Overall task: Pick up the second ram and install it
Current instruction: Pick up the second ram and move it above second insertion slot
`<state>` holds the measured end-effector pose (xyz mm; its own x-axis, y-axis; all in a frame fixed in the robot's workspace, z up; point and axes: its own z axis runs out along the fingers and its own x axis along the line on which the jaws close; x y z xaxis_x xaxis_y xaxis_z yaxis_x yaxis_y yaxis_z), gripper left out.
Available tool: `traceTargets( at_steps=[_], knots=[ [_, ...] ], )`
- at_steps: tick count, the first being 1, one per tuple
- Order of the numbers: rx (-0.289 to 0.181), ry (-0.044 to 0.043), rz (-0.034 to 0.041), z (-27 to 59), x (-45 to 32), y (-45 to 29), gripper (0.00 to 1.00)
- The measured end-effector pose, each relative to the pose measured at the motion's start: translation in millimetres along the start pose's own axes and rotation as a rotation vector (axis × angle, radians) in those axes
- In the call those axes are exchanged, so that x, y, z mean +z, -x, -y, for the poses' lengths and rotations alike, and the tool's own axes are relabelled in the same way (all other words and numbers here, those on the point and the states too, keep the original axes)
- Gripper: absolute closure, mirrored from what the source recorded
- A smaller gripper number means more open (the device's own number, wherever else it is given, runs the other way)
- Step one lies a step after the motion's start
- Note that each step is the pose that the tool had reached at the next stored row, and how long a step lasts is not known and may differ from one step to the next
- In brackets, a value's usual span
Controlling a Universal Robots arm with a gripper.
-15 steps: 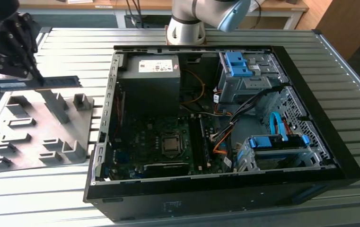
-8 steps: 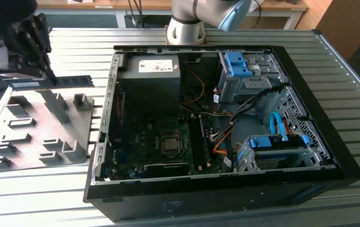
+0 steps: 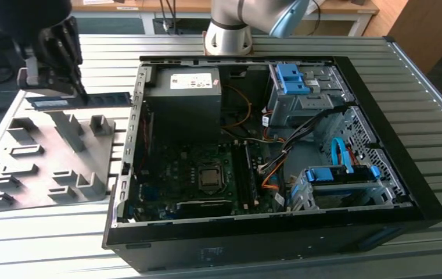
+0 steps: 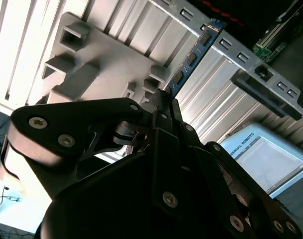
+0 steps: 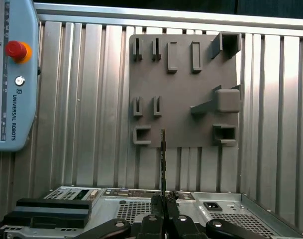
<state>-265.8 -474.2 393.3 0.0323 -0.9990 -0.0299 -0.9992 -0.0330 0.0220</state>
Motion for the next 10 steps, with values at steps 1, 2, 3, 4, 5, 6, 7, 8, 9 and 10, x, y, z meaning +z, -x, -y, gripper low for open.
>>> traceTargets(
  at_steps=[1,2,3,4,5,6,7,8,9,10],
  knots=[
    [0.000,0.0001,0.0000,3.1,-0.1,-0.1,0.86],
    [0.000,0.0003,0.0000,6.3,-0.2,-0.2,0.86],
    [0.000,0.0007,-0.0001,9.6,-0.3,-0.3,0.86],
    [0.000,0.0008,0.0000,12.8,-0.3,-0.3,0.86],
    [0.000,0.0009,0.0001,16.0,-0.4,-0.4,0.86],
    [0.000,0.0011,0.0001,19.4,-0.4,-0.5,0.86],
    [0.000,0.0013,0.0000,22.5,-0.5,-0.6,0.86],
    [0.000,0.0013,0.0000,25.4,-0.6,-0.7,0.86],
    [0.000,0.0015,0.0001,28.3,-0.6,-0.8,0.86],
    [0.000,0.0016,0.0001,31.1,-0.7,-0.9,0.86]
  ],
)
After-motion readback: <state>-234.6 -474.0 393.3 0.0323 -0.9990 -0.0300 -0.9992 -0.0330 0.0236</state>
